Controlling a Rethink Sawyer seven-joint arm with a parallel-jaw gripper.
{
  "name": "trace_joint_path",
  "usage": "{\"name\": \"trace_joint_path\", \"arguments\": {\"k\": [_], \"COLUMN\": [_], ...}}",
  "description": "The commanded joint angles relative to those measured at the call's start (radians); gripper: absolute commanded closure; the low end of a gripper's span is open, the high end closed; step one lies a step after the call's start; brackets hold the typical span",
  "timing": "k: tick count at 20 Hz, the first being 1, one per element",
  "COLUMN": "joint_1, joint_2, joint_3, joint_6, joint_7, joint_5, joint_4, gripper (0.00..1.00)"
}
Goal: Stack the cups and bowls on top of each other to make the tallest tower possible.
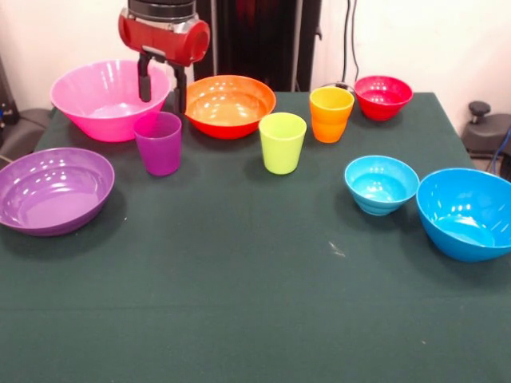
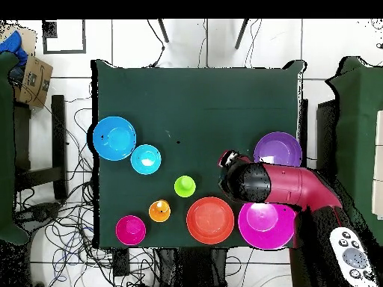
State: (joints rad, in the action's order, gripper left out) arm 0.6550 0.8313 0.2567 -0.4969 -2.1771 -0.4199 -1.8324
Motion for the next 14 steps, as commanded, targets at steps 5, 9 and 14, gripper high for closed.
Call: {"name": "trace_joint_path", "arguments": {"k": [5, 9, 14], "joint_1": [-0.009, -0.026, -0.043], "joint_2": [-0.107, -0.125, -0.137], "joint_3": [-0.003, -0.012, -0.023], "joint_6": [0.037, 0.059, 0.076], "joint_7": [0.044, 0.016, -0.004], "joint_5": [-0.107, -0.116, -0.119], "joint_4": [-0.028, -0.028, -0.030], "gripper": [0.00, 0.00, 0.00]}}
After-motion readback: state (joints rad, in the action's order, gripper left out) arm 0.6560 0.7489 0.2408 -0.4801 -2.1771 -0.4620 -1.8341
